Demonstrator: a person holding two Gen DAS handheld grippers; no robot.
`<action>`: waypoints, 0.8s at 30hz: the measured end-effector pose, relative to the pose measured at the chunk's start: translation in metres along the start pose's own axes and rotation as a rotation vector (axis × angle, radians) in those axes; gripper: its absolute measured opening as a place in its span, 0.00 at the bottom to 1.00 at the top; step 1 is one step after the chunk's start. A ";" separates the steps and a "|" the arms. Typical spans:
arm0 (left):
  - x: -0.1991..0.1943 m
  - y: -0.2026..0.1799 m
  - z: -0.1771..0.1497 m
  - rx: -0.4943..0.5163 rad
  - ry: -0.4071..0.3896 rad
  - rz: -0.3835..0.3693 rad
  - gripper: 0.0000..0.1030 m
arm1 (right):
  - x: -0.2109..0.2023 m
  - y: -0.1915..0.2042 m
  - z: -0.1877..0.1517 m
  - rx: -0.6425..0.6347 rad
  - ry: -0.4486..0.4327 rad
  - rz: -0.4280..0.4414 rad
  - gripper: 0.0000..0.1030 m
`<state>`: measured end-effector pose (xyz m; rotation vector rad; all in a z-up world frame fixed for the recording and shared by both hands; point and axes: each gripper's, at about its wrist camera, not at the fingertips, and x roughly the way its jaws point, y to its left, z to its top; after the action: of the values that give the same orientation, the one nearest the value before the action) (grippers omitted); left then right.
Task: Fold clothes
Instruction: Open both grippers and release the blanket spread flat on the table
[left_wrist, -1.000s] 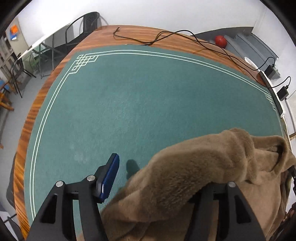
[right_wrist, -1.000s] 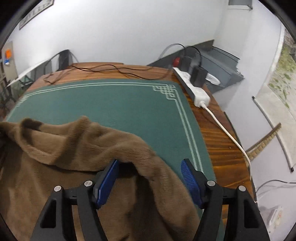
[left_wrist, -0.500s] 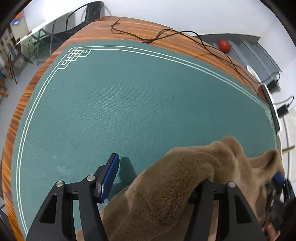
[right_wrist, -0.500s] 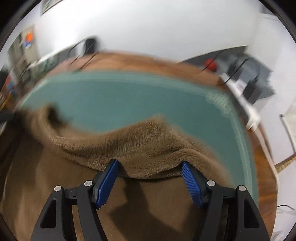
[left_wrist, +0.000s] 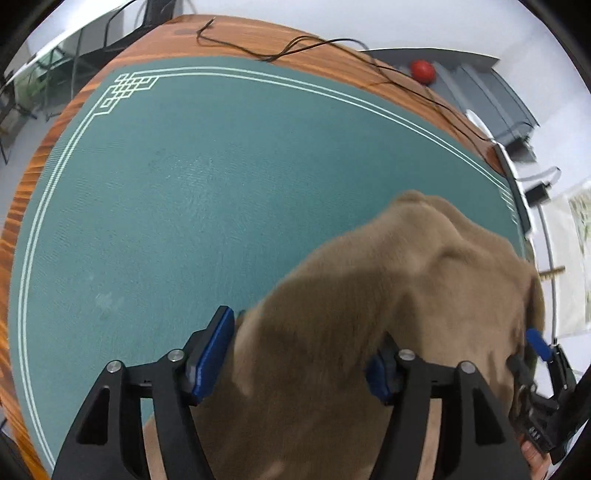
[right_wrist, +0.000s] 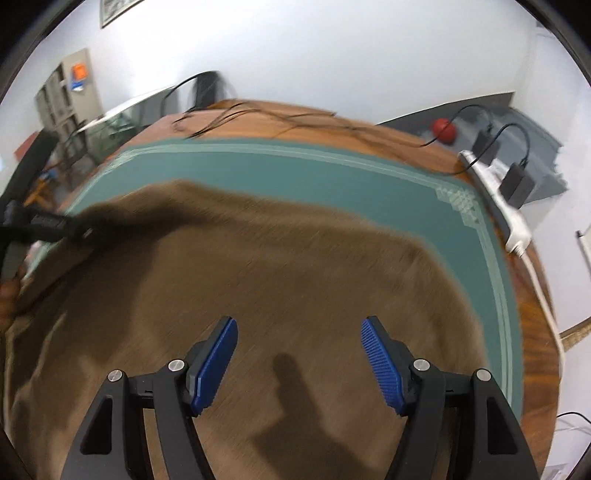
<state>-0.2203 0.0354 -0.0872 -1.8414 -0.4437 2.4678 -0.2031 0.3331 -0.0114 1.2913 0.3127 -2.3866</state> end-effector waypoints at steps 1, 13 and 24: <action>-0.008 0.002 -0.006 0.006 -0.002 -0.003 0.72 | -0.008 0.008 -0.010 -0.011 0.004 0.014 0.69; -0.096 0.112 -0.100 -0.116 -0.034 0.097 0.76 | -0.048 0.078 -0.126 -0.057 0.125 0.086 0.70; -0.087 0.127 -0.184 -0.063 0.035 0.170 0.76 | -0.053 0.093 -0.156 -0.054 0.127 0.081 0.72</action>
<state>-0.0022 -0.0647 -0.0843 -2.0238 -0.3834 2.5502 -0.0184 0.3225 -0.0527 1.4066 0.3529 -2.2190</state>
